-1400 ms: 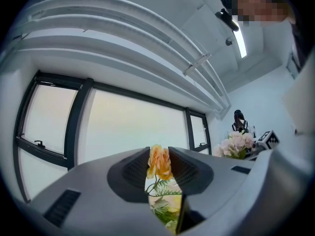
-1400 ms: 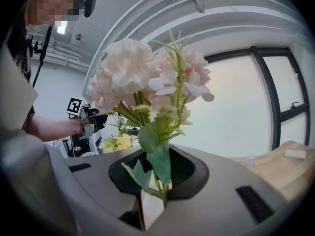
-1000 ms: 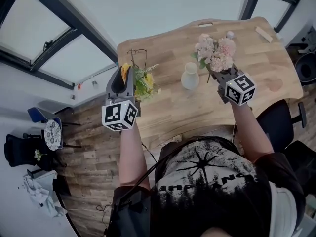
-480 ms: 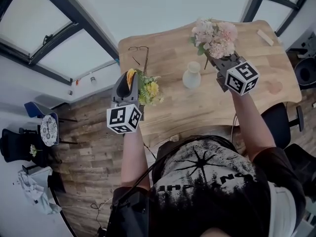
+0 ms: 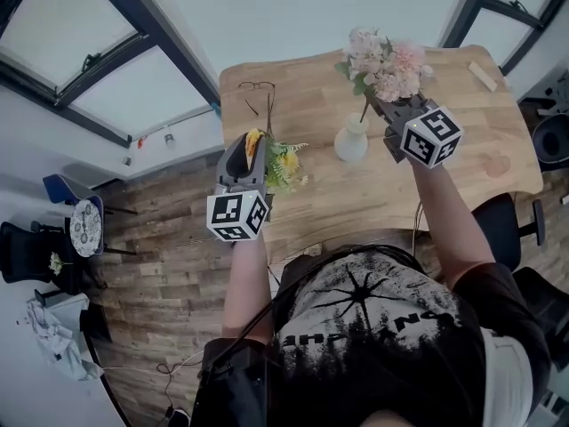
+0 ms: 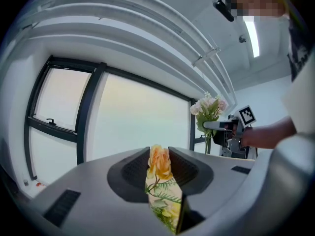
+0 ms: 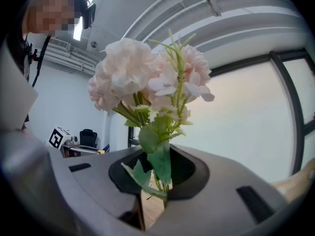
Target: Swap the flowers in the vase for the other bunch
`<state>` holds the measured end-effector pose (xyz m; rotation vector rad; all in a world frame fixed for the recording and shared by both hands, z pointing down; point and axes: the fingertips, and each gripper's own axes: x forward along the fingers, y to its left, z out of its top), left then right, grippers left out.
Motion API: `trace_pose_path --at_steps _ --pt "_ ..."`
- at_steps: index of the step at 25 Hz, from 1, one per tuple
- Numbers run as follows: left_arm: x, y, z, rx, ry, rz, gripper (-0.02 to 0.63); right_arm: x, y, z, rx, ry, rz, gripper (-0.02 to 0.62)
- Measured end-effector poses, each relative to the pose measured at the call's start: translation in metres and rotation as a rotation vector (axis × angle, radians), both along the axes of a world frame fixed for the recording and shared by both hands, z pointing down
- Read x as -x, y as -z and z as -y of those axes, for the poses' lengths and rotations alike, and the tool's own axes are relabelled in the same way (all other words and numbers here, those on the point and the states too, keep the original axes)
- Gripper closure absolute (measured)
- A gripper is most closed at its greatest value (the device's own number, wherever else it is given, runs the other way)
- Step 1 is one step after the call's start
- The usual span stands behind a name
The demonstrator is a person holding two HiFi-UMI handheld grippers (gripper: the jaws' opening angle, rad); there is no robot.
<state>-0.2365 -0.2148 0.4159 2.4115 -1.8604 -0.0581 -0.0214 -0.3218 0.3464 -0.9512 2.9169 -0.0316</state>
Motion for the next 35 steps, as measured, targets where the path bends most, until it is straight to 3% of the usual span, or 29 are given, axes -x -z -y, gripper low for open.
trace_pose_path --at_steps 18,35 --pt "-0.007 -0.003 0.002 0.028 -0.058 -0.038 0.482 0.008 -0.076 -0.004 0.019 -0.01 0.001 0.529" --pt "-0.018 -0.013 0.006 0.082 -0.113 0.016 0.482 0.005 -0.131 -0.004 0.035 -0.053 -0.066 0.506"
